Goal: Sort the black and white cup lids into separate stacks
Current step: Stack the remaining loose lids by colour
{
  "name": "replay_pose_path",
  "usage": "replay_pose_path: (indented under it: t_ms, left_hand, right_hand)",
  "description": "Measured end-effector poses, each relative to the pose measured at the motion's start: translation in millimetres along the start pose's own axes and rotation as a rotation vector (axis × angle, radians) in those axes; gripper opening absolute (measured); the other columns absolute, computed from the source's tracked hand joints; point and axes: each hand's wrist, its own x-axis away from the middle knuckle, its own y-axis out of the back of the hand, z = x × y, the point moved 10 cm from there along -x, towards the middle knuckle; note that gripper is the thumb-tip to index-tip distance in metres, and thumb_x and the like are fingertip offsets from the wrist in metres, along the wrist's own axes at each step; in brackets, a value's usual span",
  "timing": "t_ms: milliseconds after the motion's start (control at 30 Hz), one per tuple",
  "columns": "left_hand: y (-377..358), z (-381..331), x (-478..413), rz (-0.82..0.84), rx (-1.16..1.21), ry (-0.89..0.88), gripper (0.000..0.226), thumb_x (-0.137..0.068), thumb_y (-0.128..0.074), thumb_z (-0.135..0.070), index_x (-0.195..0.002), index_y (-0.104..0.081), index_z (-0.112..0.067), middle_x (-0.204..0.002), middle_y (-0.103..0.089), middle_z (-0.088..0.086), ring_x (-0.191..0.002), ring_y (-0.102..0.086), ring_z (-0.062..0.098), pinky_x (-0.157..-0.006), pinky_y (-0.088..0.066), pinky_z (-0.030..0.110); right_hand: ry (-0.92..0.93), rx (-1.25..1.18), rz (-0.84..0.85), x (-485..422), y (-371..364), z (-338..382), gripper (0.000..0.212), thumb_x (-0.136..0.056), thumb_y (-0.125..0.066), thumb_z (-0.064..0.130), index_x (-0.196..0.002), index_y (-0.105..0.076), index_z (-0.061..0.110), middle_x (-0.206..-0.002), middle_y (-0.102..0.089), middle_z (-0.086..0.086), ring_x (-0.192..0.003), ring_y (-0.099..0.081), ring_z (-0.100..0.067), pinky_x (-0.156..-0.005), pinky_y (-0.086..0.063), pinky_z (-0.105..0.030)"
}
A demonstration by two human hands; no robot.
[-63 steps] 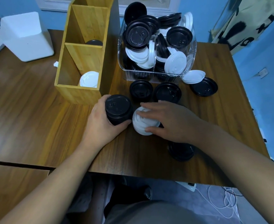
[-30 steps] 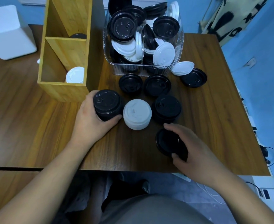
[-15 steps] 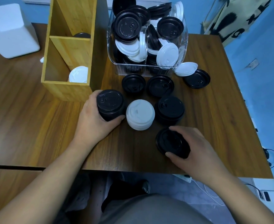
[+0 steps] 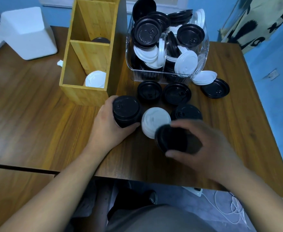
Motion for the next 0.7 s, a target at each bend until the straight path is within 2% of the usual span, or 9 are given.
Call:
replay_pose_path:
  t_ms: [100,233,433,533,600,700]
  left_hand:
    - [0,-3,0,0.007,0.008,-0.008,0.083,-0.065,-0.092,-0.053,-0.131,-0.043,-0.039,-0.117,-0.058,-0.027,-0.111,-0.057,-0.004,-0.089,-0.047,0.015]
    - [-1,-2,0,0.027,0.032,0.000,0.085,-0.064,-0.088,-0.051,-0.135,-0.044,-0.036,-0.119,-0.058,-0.017,-0.107,-0.056,-0.004,-0.083,-0.044,0.009]
    - [-4,11,0,0.034,0.029,0.054,0.104,-0.061,-0.093,-0.050,-0.147,-0.039,-0.026,-0.126,-0.054,-0.018,-0.119,-0.055,0.008,-0.092,-0.048,0.025]
    - [-6,12,-2,0.053,0.012,0.055,0.108,-0.062,-0.093,-0.049,-0.150,-0.037,-0.023,-0.136,-0.056,-0.009,-0.125,-0.054,0.011,-0.100,-0.051,0.034]
    - [-7,14,-2,0.064,0.016,0.069,0.110,-0.062,-0.093,-0.049,-0.152,-0.035,-0.024,-0.141,-0.054,-0.008,-0.128,-0.052,0.010,-0.102,-0.049,0.033]
    - [-7,13,0,0.093,0.070,0.074,0.111,-0.064,-0.090,-0.052,-0.155,-0.030,-0.027,-0.142,-0.050,-0.013,-0.129,-0.049,0.004,-0.102,-0.045,0.025]
  right_hand:
    - [0.122,0.058,-0.041,-50,-3,38,0.063,-0.080,-0.072,0.062,-0.134,-0.058,0.034,-0.132,-0.058,0.020,-0.124,-0.049,-0.001,-0.102,-0.037,-0.019]
    - [0.185,0.153,0.111,-109,-40,62,0.062,-0.084,-0.076,0.052,-0.138,-0.060,0.026,-0.143,-0.057,0.007,-0.133,-0.046,-0.015,-0.109,-0.033,-0.032]
    - [0.183,0.233,0.258,-137,-66,61,0.063,-0.087,-0.073,0.052,-0.143,-0.056,0.029,-0.152,-0.047,0.007,-0.140,-0.036,-0.014,-0.108,-0.025,-0.027]
    - [0.175,0.240,0.277,-140,-71,61,0.062,-0.088,-0.072,0.050,-0.144,-0.054,0.030,-0.155,-0.044,0.006,-0.141,-0.033,-0.013,-0.110,-0.024,-0.026]
    - [0.170,0.231,0.282,-141,-73,60,0.061,-0.090,-0.070,0.049,-0.145,-0.054,0.030,-0.156,-0.042,0.006,-0.142,-0.031,-0.012,-0.110,-0.023,-0.025]
    - [0.172,0.245,0.286,-136,-78,58,0.059,-0.093,-0.066,0.049,-0.147,-0.051,0.031,-0.157,-0.039,0.006,-0.143,-0.028,-0.011,-0.115,-0.027,-0.033]
